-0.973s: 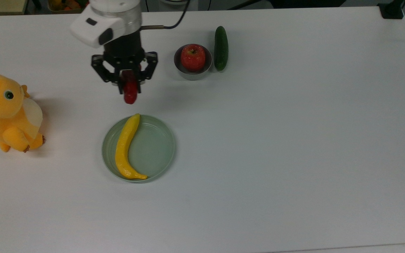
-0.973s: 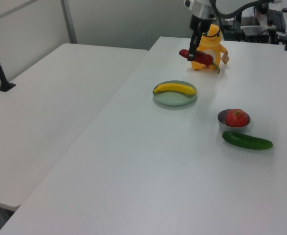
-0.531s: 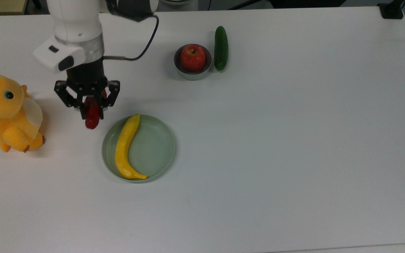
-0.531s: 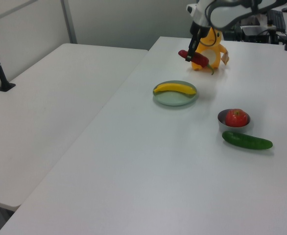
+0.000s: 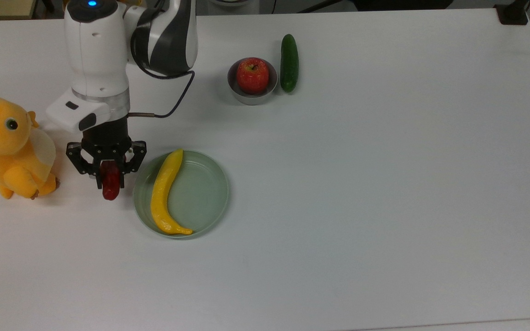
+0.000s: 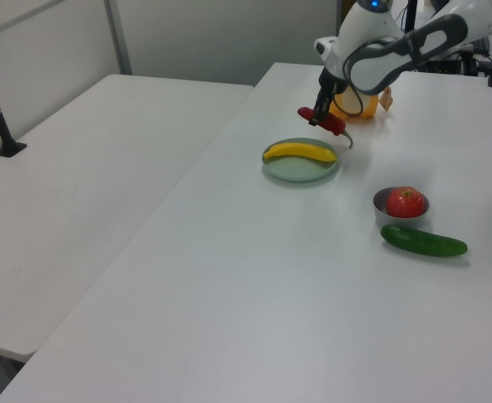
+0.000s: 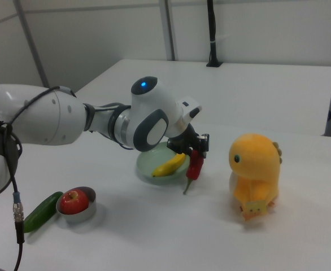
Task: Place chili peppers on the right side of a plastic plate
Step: 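Lower the chili pepper beside the plate rim and open the gripper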
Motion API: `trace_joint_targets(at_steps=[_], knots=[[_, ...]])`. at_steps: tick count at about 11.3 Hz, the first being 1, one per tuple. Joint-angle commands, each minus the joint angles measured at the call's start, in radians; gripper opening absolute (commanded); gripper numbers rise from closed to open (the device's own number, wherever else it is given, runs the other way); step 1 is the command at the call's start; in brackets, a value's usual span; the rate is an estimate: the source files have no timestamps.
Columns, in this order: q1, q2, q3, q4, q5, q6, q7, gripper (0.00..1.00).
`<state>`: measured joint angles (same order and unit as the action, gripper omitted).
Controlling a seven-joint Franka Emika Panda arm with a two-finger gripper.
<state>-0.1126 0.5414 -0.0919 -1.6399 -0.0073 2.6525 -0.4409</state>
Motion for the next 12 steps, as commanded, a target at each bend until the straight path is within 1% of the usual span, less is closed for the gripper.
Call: trace_joint_targets(at_steps=[1, 2, 3, 4, 5, 6, 7, 9, 10, 12], knots=[[0.005, 0.058, -0.005, 0.011, -0.017, 0.104, -0.021, 0.04], [0.005, 0.064, -0.005, 0.012, -0.017, 0.116, -0.021, 0.18], [0.005, 0.065, -0.005, 0.011, -0.017, 0.116, -0.024, 0.30], [0.005, 0.063, -0.005, 0.012, -0.017, 0.116, -0.024, 0.39], [0.005, 0.063, -0.005, 0.012, -0.017, 0.116, -0.024, 0.53], [0.004, 0.060, -0.005, 0.012, -0.017, 0.118, -0.027, 0.56], [-0.002, 0.057, -0.003, 0.012, -0.014, 0.118, -0.035, 0.69], [-0.007, 0.023, -0.002, 0.012, -0.008, 0.116, -0.032, 0.84], [-0.007, -0.004, -0.002, 0.011, 0.000, 0.115, -0.025, 0.98], [0.001, -0.070, 0.003, 0.005, 0.000, 0.100, -0.021, 1.00]])
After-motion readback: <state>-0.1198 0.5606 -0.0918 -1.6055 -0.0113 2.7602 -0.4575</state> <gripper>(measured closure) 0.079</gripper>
